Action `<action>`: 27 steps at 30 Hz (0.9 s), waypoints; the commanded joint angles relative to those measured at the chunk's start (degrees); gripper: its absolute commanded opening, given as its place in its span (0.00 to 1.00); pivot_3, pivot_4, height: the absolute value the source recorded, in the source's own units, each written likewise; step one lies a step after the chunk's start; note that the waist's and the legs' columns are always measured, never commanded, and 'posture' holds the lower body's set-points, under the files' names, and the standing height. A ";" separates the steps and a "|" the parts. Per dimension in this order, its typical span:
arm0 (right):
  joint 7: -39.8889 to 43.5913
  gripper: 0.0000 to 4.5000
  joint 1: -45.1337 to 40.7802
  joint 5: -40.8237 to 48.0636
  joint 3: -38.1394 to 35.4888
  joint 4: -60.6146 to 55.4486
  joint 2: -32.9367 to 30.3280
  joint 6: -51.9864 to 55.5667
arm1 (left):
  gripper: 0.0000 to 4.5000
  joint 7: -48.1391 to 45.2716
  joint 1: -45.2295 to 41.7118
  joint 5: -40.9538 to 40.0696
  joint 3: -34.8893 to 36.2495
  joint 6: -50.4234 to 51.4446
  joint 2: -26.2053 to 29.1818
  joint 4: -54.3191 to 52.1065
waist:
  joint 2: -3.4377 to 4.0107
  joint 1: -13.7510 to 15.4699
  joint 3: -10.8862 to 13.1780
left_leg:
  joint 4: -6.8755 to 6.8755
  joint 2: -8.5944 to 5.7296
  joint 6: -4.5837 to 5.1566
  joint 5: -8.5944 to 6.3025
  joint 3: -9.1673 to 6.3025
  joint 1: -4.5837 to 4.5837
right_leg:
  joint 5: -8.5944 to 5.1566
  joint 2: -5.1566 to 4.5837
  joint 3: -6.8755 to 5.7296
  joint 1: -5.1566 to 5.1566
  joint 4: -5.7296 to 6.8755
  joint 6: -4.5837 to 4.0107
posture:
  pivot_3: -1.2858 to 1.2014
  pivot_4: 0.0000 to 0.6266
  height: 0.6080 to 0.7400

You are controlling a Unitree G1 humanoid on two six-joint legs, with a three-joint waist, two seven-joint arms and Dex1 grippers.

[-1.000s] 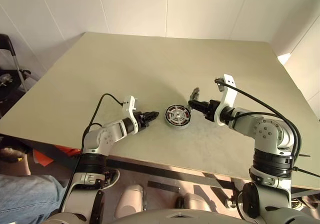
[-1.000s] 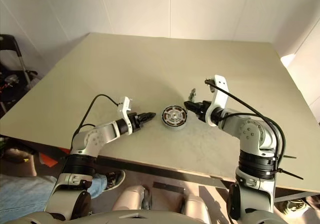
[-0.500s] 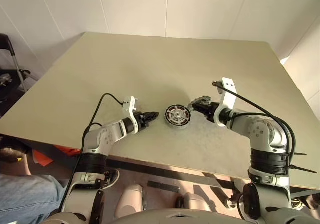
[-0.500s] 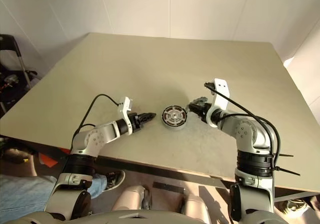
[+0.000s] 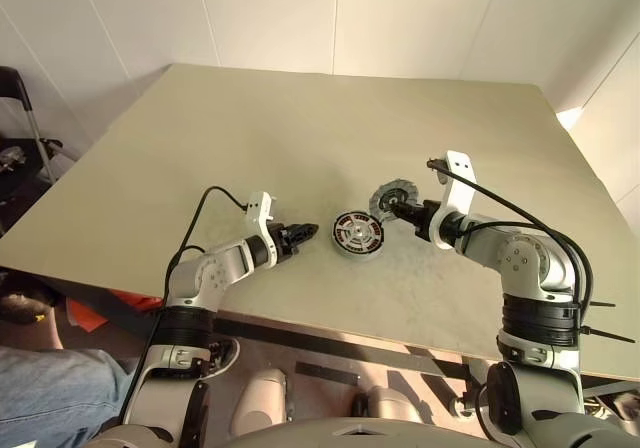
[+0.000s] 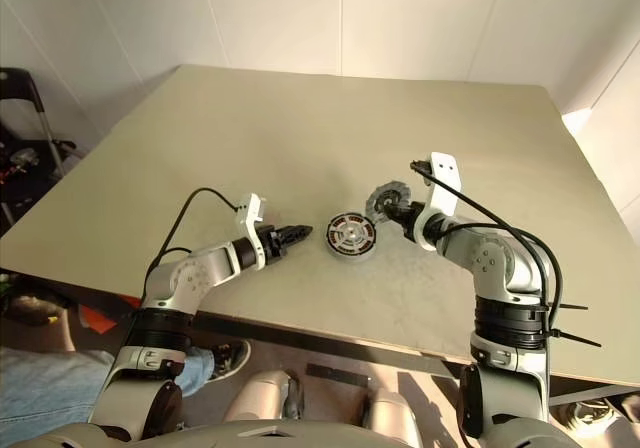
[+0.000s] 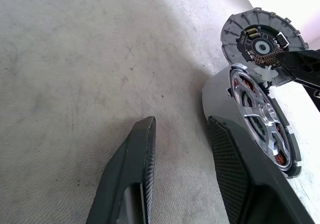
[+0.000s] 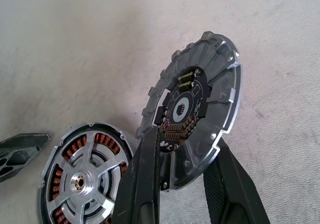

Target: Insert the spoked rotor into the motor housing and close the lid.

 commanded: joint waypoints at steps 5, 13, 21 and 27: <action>6.55 0.29 1.69 -0.29 3.41 -7.51 -3.78 -7.50 | 0.39 -0.65 -0.90 0.29 -0.19 -0.95 0.40 -0.30 | 0.00 0.06 0.00 | 0.02 0.00 0.01 0.00 0.00 0.00 | 0.00 0.00 0.00 0.00 0.01 0.00 | 0.52 0.00 1.00; 9.91 0.29 4.08 -3.17 8.37 -9.42 -6.57 -14.44 | 0.39 -0.57 -0.93 0.62 -0.16 -1.05 0.64 -0.04 | -0.04 0.00 -0.03 | 0.10 0.01 0.07 -0.04 0.00 0.03 | 0.00 0.00 0.00 0.06 0.01 0.01 | 0.52 0.00 1.00; 7.77 0.29 3.13 -3.93 8.80 -7.16 -6.10 -12.41 | 0.39 -0.49 -1.09 0.79 0.00 -1.25 0.73 0.26 | -0.04 -0.08 -0.03 | 0.37 0.05 0.27 -0.16 0.00 -0.01 | 0.00 0.00 -0.01 0.11 0.03 0.00 | 0.52 0.00 1.00; 4.14 0.29 -0.32 -5.46 7.12 -0.95 -5.22 -9.20 | 0.39 -0.51 -1.05 1.04 -0.33 -1.57 0.36 0.57 | -0.05 -0.25 -0.03 | 0.64 0.10 0.31 -0.20 0.00 0.08 | 0.01 0.00 -0.02 0.28 0.11 0.01 | 0.52 0.00 1.00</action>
